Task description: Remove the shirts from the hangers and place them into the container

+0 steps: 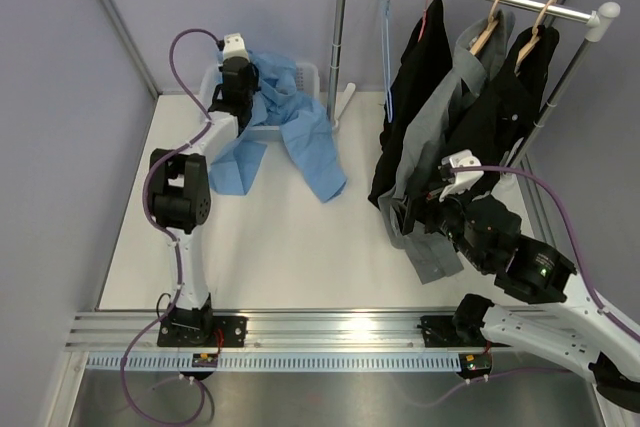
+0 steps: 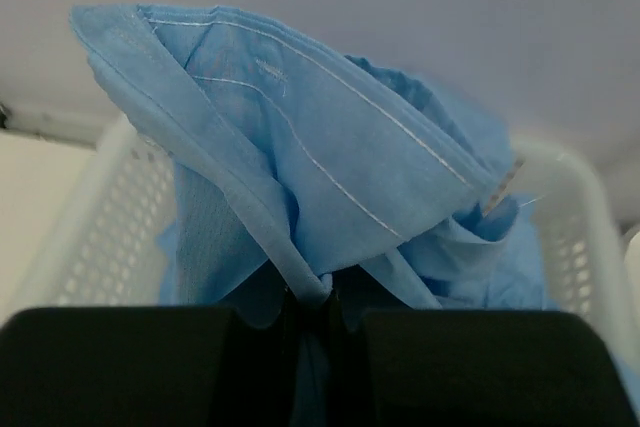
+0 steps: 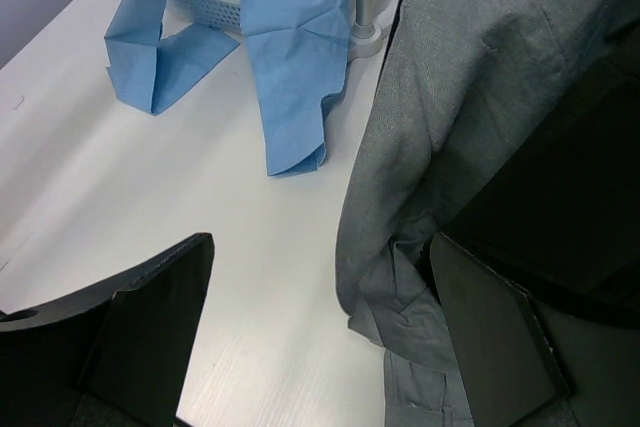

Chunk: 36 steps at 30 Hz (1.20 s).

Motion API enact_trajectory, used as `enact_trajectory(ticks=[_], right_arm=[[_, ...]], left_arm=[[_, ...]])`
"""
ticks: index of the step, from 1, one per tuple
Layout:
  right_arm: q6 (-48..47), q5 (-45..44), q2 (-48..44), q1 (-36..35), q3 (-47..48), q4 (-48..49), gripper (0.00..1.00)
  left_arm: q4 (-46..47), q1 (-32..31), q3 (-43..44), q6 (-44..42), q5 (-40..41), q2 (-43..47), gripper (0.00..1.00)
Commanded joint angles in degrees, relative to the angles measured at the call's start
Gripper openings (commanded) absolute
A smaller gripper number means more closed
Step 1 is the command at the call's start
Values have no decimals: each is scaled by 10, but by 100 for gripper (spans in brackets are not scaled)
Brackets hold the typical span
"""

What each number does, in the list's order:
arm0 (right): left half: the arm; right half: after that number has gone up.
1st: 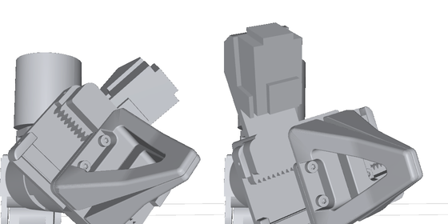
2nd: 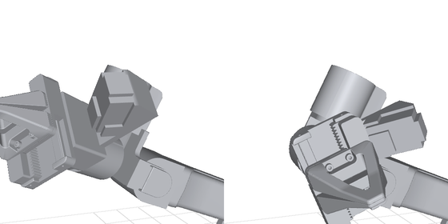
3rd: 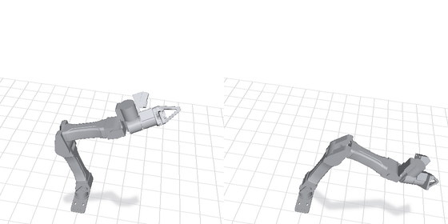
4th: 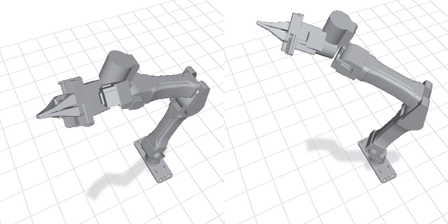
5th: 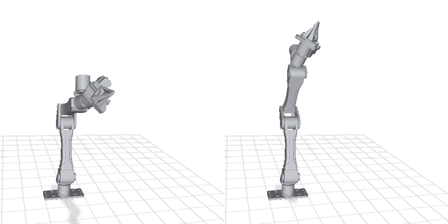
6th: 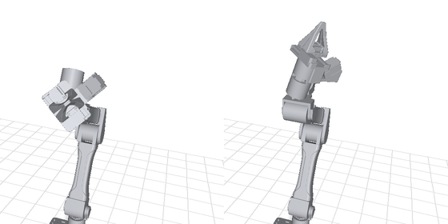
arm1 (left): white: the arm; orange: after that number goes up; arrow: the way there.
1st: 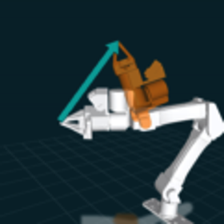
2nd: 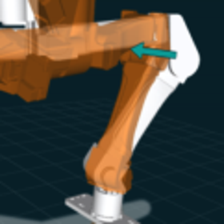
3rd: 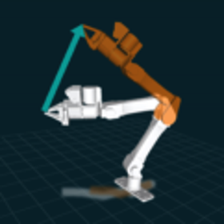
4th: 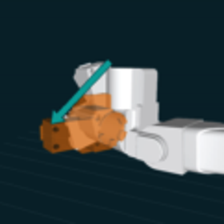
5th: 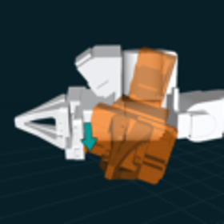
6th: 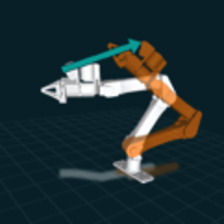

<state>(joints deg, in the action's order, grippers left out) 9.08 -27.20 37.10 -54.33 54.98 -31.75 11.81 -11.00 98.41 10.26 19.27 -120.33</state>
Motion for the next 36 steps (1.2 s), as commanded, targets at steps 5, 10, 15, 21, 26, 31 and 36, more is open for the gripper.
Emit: enact_trajectory(ticks=[5,10,15,21,26,31,36], right_arm=[[-16,-8,26,-4,-6,34,99],[-12,-10,21,-3,-14,37,99],[-7,-5,21,-4,-13,36,99],[2,-2,2,-4,-21,41,99],[17,6,-12,-4,-24,35,99],[32,17,-39,-4,-28,19,99],[29,13,-74,-4,-36,13,100]], left_arm=[[-149,1,125,36,-3,-90,0],[-216,8,168,53,-8,-132,6],[-240,22,159,83,-37,-120,33],[-239,27,145,99,-77,-1,76],[-239,24,123,108,-93,113,98],[-239,24,9,126,-69,234,99],[-233,24,-227,201,-19,379,99]])
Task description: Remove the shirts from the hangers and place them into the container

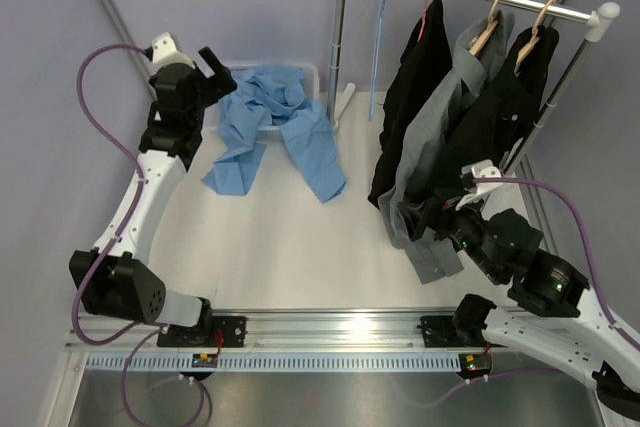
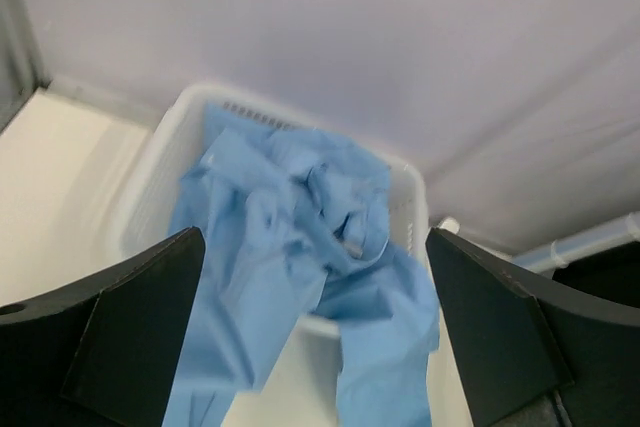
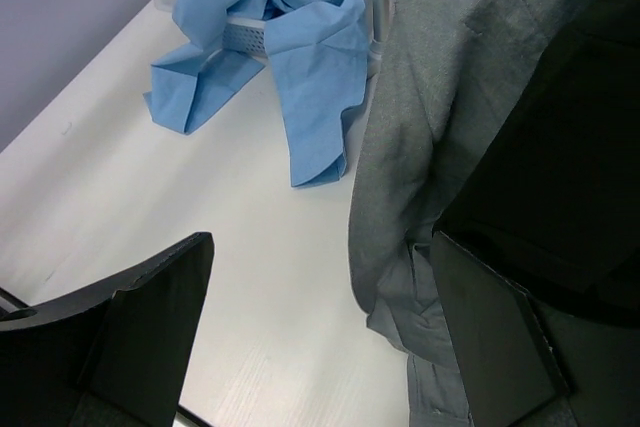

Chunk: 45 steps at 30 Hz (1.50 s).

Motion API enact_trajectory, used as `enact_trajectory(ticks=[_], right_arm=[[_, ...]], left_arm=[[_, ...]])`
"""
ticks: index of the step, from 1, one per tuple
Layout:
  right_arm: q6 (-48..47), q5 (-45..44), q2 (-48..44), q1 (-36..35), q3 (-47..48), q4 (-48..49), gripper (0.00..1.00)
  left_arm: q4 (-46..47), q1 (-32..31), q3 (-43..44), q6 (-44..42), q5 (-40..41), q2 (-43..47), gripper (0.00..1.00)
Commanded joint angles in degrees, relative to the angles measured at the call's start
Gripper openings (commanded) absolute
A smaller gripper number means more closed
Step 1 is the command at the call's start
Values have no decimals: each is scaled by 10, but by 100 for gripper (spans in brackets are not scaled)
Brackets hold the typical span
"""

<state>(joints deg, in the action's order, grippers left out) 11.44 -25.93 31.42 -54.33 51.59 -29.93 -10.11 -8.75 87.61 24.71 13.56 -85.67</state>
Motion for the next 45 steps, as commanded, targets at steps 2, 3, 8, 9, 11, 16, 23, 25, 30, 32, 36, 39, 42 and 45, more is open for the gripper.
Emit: enact_trajectory(ticks=[2,3,8,9,11,16,23,25,30,32,36,39,42,45], right_arm=[[5,0,-30,-4,-2,-12,99],[9,2,-36,-4,-2,-14,100],[11,2,-70,-3,-4,-28,100],[10,1,-74,-4,-4,-31,99],[10,-4,-85,-4,-2,-37,99],[4,-10,-100,-4,-15,-30,99],[2,-18,-109,-4,-18,-32,99],[0,-18,-109,-4,-19,-30,99],[-2,-16,-106,-4,-20,-28,99],[-2,-16,-104,-4,-20,-28,99],[-4,-15,-105,-4,-21,-25,99],[-4,-17,-104,-4,-21,-26,100],[-5,-14,-106,-4,-20,-26,100],[-5,-13,-106,-4,-21,-24,99]], left_arm=[[5,2,-190,79,41,66,99],[18,2,-260,97,31,83,99],[62,1,-389,131,28,139,99],[63,1,-401,133,39,139,99],[69,1,-425,137,45,128,99],[60,1,-422,151,63,59,99],[54,1,-399,160,66,-27,95],[53,1,-395,159,64,-39,93],[43,1,-373,156,60,-70,89],[35,1,-363,152,58,-90,86],[26,1,-341,142,51,-118,82],[11,1,-327,140,52,-130,72],[-4,1,-321,139,54,-135,64],[-10,1,-322,136,57,-137,49]])
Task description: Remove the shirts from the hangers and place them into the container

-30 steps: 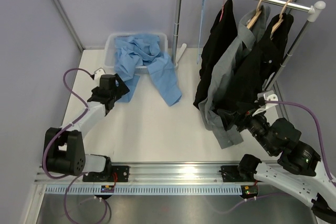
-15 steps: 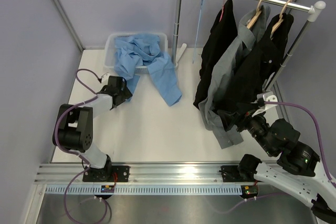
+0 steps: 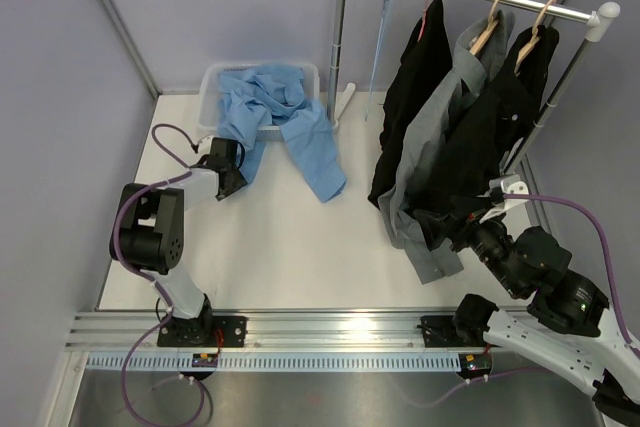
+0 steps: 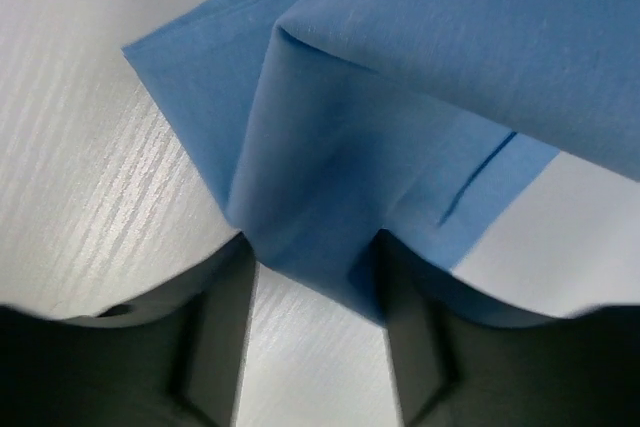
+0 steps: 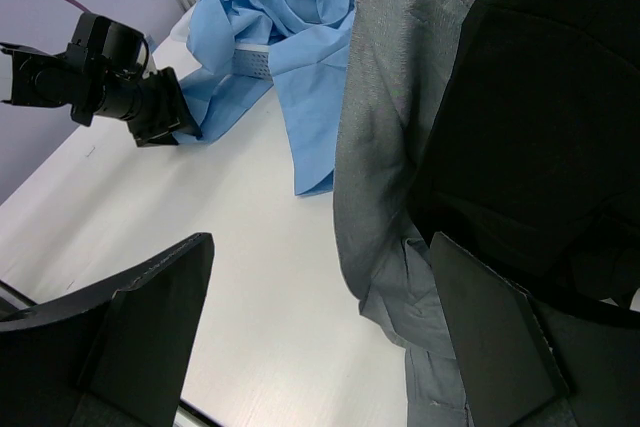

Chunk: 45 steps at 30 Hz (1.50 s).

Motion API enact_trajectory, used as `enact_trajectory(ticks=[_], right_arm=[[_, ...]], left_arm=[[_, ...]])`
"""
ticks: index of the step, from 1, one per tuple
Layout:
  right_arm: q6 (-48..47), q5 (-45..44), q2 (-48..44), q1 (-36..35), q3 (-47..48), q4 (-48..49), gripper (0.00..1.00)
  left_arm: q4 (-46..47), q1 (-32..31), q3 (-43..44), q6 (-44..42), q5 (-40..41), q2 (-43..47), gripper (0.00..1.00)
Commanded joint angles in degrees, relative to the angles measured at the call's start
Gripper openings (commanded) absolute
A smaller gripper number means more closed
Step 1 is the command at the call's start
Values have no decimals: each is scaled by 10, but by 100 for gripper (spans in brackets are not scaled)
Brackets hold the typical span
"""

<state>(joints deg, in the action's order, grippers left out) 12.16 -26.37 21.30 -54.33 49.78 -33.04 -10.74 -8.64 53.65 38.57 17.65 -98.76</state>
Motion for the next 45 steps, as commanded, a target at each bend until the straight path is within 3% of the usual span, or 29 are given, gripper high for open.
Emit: enact_trajectory(ticks=[1,2,3,6,12,17,28,36,45], right_arm=[[-12,-8,-6,-4,-3,7,99],[-13,-9,-6,-3,-2,8,99],[-12,-8,-7,-4,-3,6,99],[-12,-9,-8,-4,-3,4,99],[-12,-10,-12,-4,-5,8,100],[-12,-9,-4,-4,-4,8,99],[-18,-14,4,-4,-10,9,99],[-21,-21,21,-4,-13,12,99],[-31,-29,38,-4,-14,19,99]], left_arm=[[-4,0,17,-3,18,-7,44],[-6,1,17,-4,19,-7,37],[-9,1,17,-4,20,-8,21],[-23,1,22,-7,27,-6,0],[-77,0,64,-45,69,70,0],[-86,1,201,-124,56,105,0],[-77,0,539,-208,6,-81,0],[48,0,569,-221,-56,-186,0],[44,1,566,-196,-83,-311,0]])
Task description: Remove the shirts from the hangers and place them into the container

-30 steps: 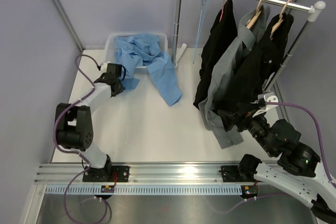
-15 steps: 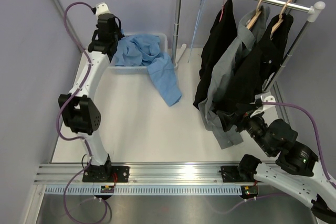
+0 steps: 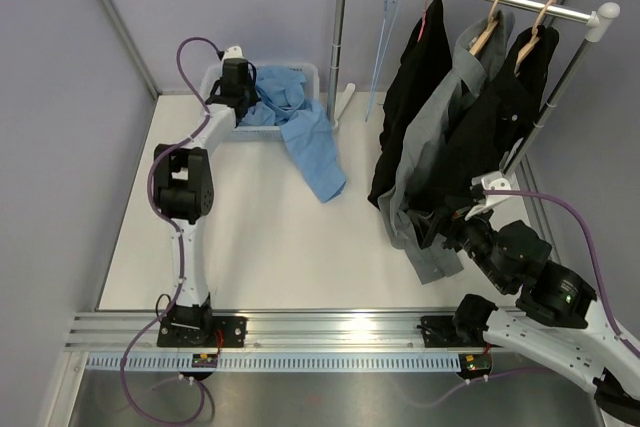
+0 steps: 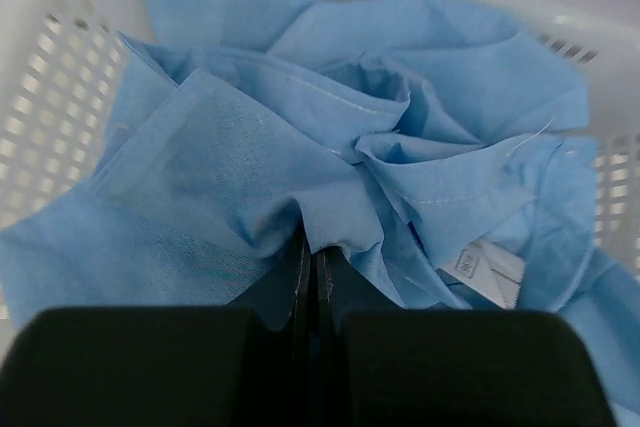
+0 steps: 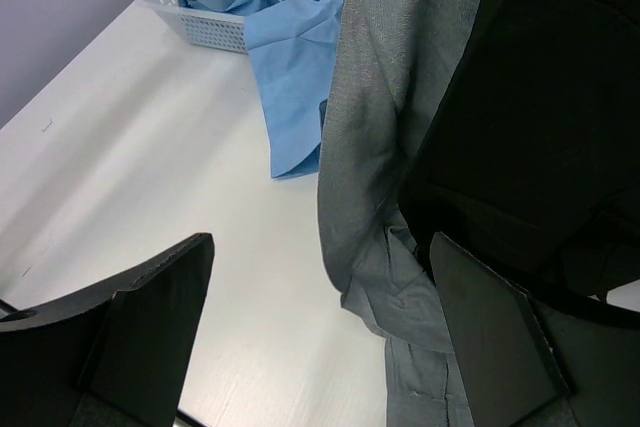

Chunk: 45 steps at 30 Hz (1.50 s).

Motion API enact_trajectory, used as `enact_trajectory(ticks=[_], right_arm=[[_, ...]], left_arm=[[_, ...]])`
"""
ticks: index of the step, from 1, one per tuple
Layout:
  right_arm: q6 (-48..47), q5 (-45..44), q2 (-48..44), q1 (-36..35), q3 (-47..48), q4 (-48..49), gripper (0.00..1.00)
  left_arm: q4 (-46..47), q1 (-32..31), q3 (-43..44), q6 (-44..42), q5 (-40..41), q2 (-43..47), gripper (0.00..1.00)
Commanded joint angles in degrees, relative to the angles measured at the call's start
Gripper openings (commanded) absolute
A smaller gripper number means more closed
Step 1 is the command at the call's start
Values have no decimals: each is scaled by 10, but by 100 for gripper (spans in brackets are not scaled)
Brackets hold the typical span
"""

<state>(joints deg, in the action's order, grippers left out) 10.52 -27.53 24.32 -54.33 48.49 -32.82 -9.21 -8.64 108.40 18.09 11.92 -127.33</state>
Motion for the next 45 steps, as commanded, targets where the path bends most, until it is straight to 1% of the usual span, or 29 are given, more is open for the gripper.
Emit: enact_trajectory(ticks=[1,5,8,11,12,14,15,16,21,22,24,25,26,28,29,32,33,35,36,38,39,41,42,45], right_arm=[[-16,-17,11,-4,-1,16,99],[-13,-18,9,-4,-2,11,99],[-11,-20,2,-4,-5,14,99],[-9,-21,2,-4,-6,13,100],[-9,-21,2,-4,-6,13,99],[-8,-19,2,-4,-6,12,99],[-7,-18,2,-4,-6,12,99],[-7,-19,2,-4,-6,12,99],[-3,-16,-5,-4,-6,14,99],[-2,-16,-6,-4,-6,14,99],[-2,-14,-12,-4,-7,15,99],[-1,-14,-14,-4,-8,16,99],[-1,-13,-17,-4,-8,16,100],[0,-13,-19,-4,-7,14,99],[0,-15,-19,-4,-7,15,99],[4,-12,-21,-4,-5,13,99],[5,-12,-23,-4,-5,13,99],[7,-11,-27,-4,-5,14,99],[9,-11,-29,-4,-5,14,100],[9,-12,-36,-4,-7,18,99],[12,-12,-37,-4,-7,18,100],[12,-13,-42,-4,-7,19,99],[13,-12,-42,-4,-7,18,99],[20,-12,-43,-4,-7,15,99]], left_arm=[[26,4,22,11,-28,-35,0],[11,14,48,32,-55,-76,1],[11,18,56,34,-62,-86,2],[9,22,66,26,-76,-96,17],[7,23,66,25,-78,-94,31],[3,28,63,26,-85,-77,39],[2,28,59,25,-87,-67,47],[3,28,56,23,-87,-44,49],[5,28,46,17,-86,31,51],[6,28,42,17,-86,44,56],[5,28,34,17,-88,80,62],[5,28,23,17,-89,94,68],[6,27,15,21,-90,121,71],[11,26,-1,25,-97,147,76],[11,25,-16,25,-97,160,80],[11,19,-45,24,-104,211,84],[10,14,-74,26,-108,244,86],[11,8,-107,40,-135,276,89],[11,-2,-148,45,-139,294,93],[11,-21,-194,45,-129,347,97],[11,-49,-239,42,-92,363,99],[11,-80,-279,32,-60,402,99],[16,-114,-316,33,-37,411,99],[38,-181,-370,49,-1,439,99]])
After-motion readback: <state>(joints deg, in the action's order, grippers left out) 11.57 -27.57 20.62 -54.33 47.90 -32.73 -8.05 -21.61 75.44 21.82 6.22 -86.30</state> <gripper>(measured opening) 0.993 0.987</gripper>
